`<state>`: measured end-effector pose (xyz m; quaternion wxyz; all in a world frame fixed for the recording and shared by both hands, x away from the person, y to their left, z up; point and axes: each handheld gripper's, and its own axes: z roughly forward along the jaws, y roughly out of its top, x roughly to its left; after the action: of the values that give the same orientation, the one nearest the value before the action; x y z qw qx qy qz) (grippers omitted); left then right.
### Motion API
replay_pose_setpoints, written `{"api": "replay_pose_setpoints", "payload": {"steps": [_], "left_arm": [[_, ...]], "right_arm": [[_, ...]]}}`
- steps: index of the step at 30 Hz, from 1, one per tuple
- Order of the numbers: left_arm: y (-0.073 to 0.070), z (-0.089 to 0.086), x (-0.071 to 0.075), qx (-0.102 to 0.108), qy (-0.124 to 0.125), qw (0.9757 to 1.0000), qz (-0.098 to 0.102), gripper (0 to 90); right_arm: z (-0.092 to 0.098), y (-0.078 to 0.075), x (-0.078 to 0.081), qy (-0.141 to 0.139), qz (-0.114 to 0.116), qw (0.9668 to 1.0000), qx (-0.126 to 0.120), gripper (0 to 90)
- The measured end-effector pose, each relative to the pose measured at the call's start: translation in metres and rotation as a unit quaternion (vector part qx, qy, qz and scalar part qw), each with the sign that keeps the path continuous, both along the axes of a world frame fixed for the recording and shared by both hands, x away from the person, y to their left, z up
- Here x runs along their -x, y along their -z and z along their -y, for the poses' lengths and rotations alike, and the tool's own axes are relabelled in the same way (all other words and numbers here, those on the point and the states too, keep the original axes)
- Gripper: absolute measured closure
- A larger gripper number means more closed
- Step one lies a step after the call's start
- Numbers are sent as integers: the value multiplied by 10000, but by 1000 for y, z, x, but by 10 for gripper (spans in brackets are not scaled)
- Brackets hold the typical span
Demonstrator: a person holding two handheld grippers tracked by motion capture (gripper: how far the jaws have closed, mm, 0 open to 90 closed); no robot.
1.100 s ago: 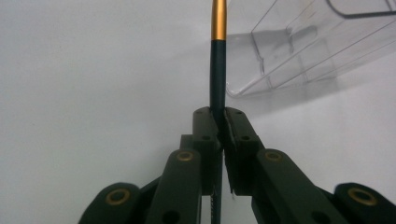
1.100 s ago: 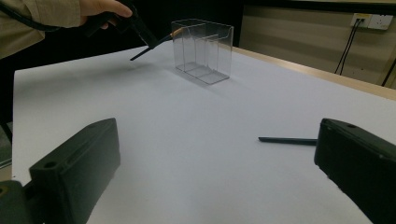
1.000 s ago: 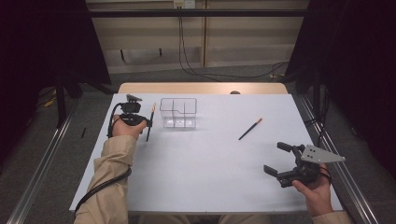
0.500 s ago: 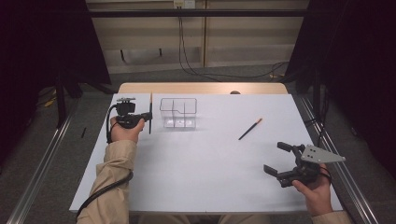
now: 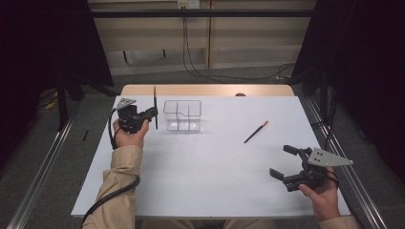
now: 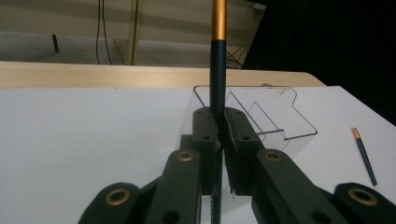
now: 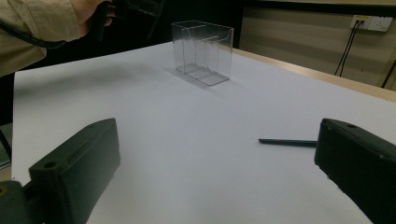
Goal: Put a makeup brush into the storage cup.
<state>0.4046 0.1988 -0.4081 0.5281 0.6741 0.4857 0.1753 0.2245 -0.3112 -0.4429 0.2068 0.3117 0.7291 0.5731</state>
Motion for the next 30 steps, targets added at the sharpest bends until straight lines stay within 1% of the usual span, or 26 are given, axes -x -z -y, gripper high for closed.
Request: {"api": "replay_pose_setpoints", "payload": {"steps": [1,2,6,7,8,9,11,13,16,18,20,22,25,26,30], "left_arm": [[0,0,0,0,0,10000,0,841],[-2,2,0,44,21,10000,53,841],[-5,5,2,75,116,9998,127,841],[-6,7,2,128,184,9996,181,841],[-7,8,3,179,198,9995,192,841],[-7,8,3,179,198,9995,192,841],[-9,12,3,291,263,9989,265,841],[-10,14,3,307,296,9987,281,841],[-14,22,3,350,373,9980,363,841],[-15,23,3,366,409,9977,396,841],[-16,29,2,448,422,9972,416,841],[-18,32,2,444,462,9970,425,841],[-18,36,1,540,498,9962,458,841],[-19,40,1,551,558,9959,455,841],[-20,46,-1,595,614,9951,500,841]], "right_arm": [[0,0,0,0,0,10000,0,0],[0,0,0,-3,-1,10000,2,0],[0,0,0,1,0,10000,3,0],[0,0,0,5,-2,10000,0,0],[0,0,0,2,-3,10000,-2,0],[0,0,0,2,-3,10000,-2,0],[0,0,-1,-7,-11,10000,5,0],[0,0,-1,1,1,10000,-1,0],[0,0,-1,-3,1,10000,0,0],[0,0,-1,-8,1,10000,-3,0],[0,0,-1,-4,-1,10000,-3,0],[0,0,-1,-5,1,10000,1,0],[0,0,0,-11,-2,10000,-4,0],[0,0,0,-9,-3,10000,-3,0],[0,0,0,-7,-2,10000,-8,0]]}}
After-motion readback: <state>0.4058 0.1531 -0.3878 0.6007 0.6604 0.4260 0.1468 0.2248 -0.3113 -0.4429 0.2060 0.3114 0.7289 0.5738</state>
